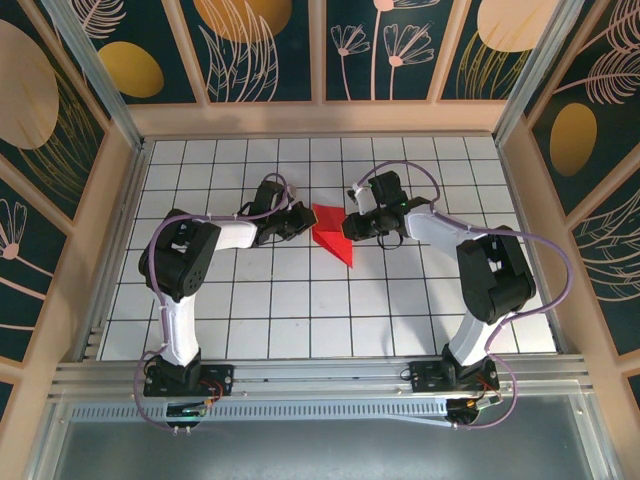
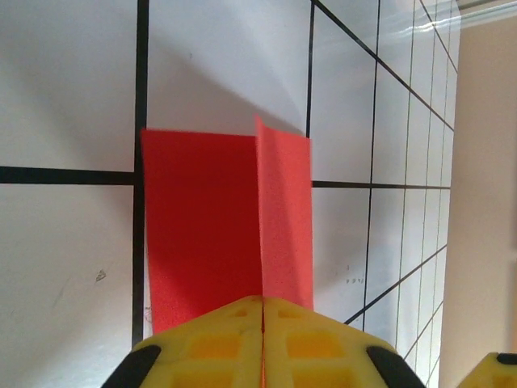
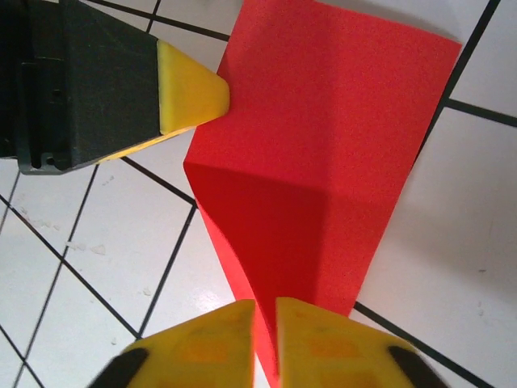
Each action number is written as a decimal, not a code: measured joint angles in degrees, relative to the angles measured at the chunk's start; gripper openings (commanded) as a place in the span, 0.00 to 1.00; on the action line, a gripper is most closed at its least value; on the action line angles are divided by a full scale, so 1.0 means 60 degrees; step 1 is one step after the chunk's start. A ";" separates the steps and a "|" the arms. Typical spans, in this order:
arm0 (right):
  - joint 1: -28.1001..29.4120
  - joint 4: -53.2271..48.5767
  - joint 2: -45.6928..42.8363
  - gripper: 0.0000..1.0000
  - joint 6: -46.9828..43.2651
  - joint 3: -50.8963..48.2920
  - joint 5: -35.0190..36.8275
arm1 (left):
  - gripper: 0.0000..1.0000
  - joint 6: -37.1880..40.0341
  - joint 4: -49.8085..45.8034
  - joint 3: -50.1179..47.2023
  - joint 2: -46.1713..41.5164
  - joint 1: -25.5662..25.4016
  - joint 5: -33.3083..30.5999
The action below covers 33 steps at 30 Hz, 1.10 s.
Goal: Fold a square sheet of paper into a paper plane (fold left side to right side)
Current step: Fourth fold the wing at the center of the table.
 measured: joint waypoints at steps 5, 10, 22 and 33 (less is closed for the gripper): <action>0.0000 -0.0175 -0.0357 0.37 -0.0066 0.0000 0.0856 | 0.03 -0.0109 -0.0004 -0.0022 -0.0066 -0.0007 -0.0182; 0.0313 -0.0280 -0.1410 0.40 -0.0171 0.0000 0.2215 | 0.01 -0.0423 0.0073 -0.0273 -0.0455 -0.0007 -0.0433; 0.2667 -0.0178 -0.0998 0.53 -0.0051 -0.0127 0.3982 | 0.01 -0.0984 0.0353 -0.0630 -0.1042 -0.0018 -0.0827; 0.3268 0.0237 0.0430 0.57 0.0168 -0.0211 0.5621 | 0.02 -0.1042 0.0357 -0.0630 -0.1045 -0.0091 -0.0889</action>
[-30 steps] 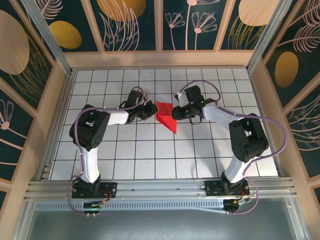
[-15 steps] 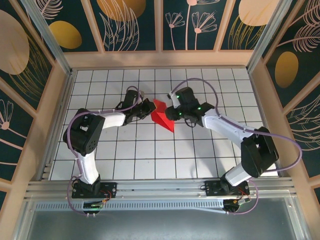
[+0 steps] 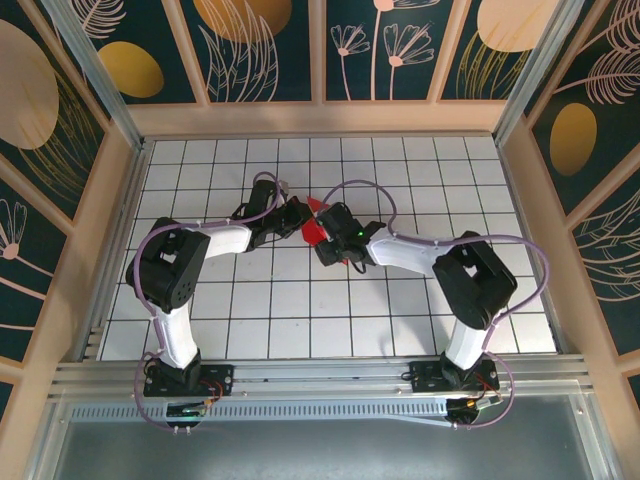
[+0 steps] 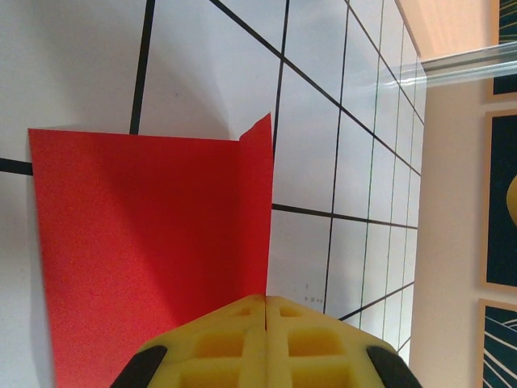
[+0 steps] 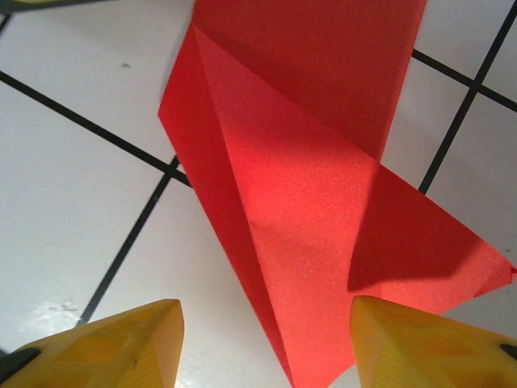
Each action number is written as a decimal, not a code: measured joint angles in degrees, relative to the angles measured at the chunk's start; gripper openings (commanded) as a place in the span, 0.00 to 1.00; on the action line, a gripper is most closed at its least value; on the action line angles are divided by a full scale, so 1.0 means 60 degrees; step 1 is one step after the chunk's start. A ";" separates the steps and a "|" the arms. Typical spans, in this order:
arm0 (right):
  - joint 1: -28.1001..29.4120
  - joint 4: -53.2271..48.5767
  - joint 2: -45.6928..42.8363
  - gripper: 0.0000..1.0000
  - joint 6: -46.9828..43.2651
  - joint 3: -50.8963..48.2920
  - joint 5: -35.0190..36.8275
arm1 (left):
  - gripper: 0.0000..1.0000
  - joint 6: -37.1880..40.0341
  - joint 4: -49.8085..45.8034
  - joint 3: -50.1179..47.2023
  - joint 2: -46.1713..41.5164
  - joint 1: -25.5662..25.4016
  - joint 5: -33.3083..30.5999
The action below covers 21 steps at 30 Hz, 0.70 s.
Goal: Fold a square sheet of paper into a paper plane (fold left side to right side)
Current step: Fourth fold the wing at the center of the table.
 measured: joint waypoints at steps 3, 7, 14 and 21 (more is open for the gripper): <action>0.0022 0.0106 0.0153 0.57 -0.0004 0.0000 0.0277 | 0.02 0.0000 0.0000 0.0000 0.0000 -0.0007 0.0000; 0.0025 0.0255 0.0277 0.56 -0.0004 0.0000 0.0488 | 0.02 0.0000 0.0000 0.0000 0.0000 -0.0007 0.0000; 0.0102 0.0324 0.0404 0.49 -0.0004 0.0000 0.0798 | 0.03 0.0000 0.0000 0.0000 0.0000 -0.0036 0.0000; 0.0146 0.0390 0.0499 0.40 0.0004 0.0000 0.0976 | 0.04 0.0000 0.0000 0.0000 0.0000 -0.0058 -0.0004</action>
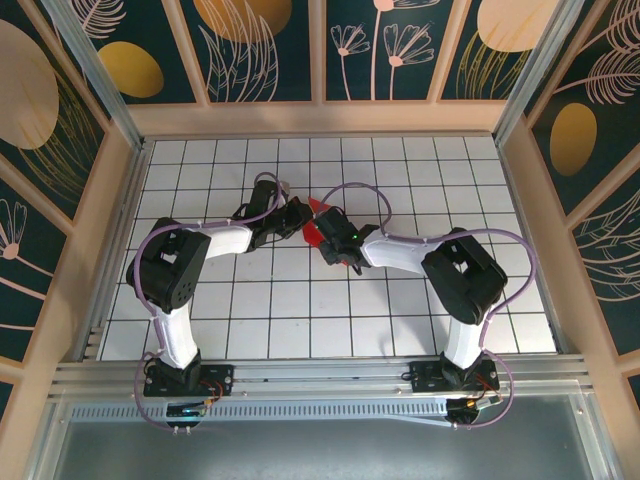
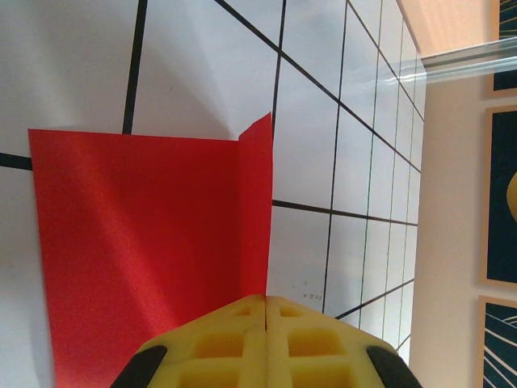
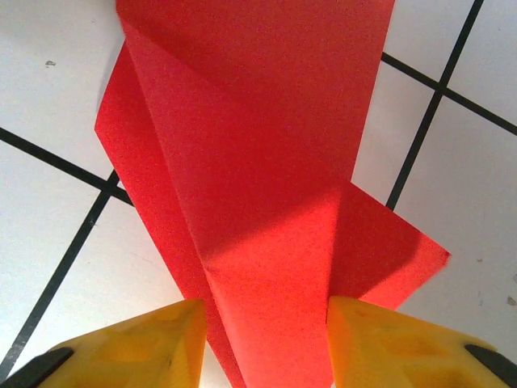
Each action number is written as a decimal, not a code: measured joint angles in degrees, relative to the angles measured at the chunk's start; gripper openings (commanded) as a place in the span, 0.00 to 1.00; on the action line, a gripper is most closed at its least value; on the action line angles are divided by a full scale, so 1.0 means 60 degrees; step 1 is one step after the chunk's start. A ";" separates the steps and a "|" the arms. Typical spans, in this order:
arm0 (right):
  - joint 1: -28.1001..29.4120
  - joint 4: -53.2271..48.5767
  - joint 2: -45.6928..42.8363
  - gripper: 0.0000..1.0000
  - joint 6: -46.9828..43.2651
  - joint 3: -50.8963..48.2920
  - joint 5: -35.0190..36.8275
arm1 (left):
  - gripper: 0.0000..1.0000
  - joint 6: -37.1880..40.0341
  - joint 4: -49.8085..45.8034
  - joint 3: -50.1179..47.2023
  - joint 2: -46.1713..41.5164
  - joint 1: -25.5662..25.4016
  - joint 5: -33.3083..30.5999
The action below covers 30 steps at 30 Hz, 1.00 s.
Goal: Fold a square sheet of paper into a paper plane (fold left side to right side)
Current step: Fourth fold the wing at the center of the table.
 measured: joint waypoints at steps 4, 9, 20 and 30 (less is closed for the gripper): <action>0.0000 -0.0007 0.0040 0.30 -0.0004 0.0000 0.0058 | 0.06 0.0004 -0.0004 0.0000 0.0000 0.0000 -0.0029; 0.0000 0.0000 0.0040 0.14 -0.0015 0.0000 0.0066 | 0.12 0.0047 -0.0073 0.0000 -0.0047 0.0000 -0.0036; 0.0000 -0.0004 0.0040 0.00 -0.0051 0.0000 0.0069 | 0.44 0.0703 -0.0991 -0.0029 -0.1089 0.0182 -0.0280; -0.0255 -0.0058 0.0040 0.00 -0.0310 0.0000 -0.0871 | 0.53 0.1490 -0.1942 -0.1537 -0.3887 0.1596 -0.0699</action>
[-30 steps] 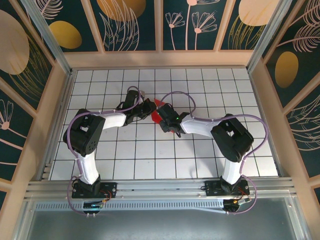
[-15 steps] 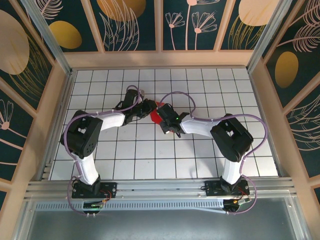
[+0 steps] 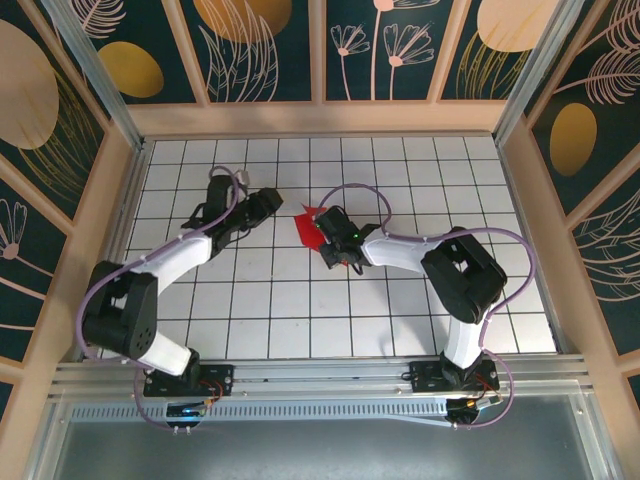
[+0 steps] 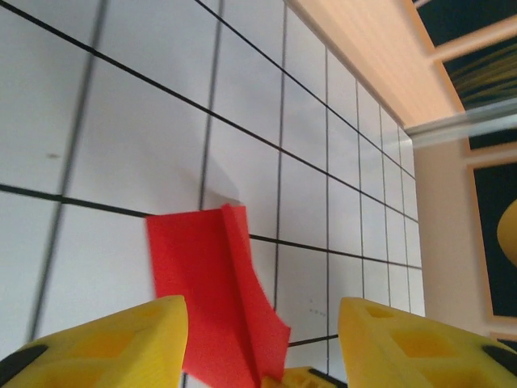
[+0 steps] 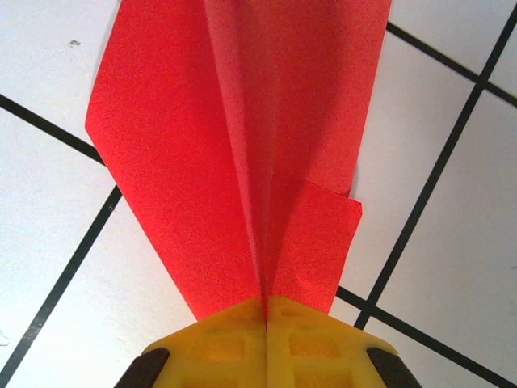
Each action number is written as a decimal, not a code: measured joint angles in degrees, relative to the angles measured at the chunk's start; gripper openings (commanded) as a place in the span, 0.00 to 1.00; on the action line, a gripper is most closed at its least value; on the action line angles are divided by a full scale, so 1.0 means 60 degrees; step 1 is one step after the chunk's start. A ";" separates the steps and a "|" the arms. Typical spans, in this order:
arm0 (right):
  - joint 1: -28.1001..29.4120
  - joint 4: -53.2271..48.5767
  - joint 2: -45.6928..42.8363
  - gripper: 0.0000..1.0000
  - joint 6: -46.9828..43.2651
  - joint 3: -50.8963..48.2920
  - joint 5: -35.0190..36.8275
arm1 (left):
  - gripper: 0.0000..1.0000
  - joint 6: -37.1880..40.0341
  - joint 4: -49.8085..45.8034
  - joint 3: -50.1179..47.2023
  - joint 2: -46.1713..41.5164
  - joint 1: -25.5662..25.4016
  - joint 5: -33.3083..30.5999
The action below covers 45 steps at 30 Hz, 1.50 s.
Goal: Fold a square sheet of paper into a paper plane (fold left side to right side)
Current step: Fourth fold the wing at the center of the table.
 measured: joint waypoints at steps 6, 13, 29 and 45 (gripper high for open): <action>-0.0878 -0.0164 -0.0015 0.00 -0.0018 0.0011 -0.1963 | 0.53 0.0444 -0.0430 -0.0973 -0.0903 0.0459 -0.0051; -0.1836 -0.0251 -0.0044 0.00 -0.0011 0.0011 -0.4313 | 0.50 0.0637 -0.0368 -0.1490 -0.0688 0.0459 0.0627; -0.2353 -0.0310 0.0244 0.00 0.0015 0.0011 -0.7111 | 0.50 0.0521 0.0481 -0.1082 0.1075 -0.0481 0.1672; -0.2543 -0.0280 0.0641 0.00 0.0055 0.0011 -0.7515 | 0.48 0.0087 0.0809 -0.0612 0.1931 -0.1031 0.1679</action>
